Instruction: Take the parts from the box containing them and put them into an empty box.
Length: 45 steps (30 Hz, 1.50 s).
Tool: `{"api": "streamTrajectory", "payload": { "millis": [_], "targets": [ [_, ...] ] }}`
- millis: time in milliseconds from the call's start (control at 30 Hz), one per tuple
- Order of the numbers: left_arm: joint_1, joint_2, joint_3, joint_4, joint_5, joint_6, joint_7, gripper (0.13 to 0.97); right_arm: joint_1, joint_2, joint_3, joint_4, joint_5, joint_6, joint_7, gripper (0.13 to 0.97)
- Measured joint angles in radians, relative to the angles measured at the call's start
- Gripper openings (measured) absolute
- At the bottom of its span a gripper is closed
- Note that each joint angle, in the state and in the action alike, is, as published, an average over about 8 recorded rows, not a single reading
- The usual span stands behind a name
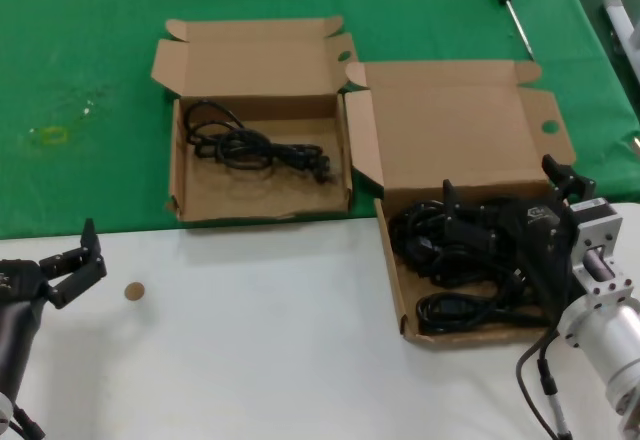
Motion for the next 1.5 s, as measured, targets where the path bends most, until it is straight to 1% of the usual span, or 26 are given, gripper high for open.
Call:
{"api": "streamTrajectory", "payload": {
  "millis": [1500],
  "targets": [
    [0.0, 0.0, 0.0, 0.0, 0.0, 0.0, 0.0, 0.966, 0.0, 0.0, 0.0, 0.0, 0.0, 0.0, 0.0, 0.966]
  ]
}}
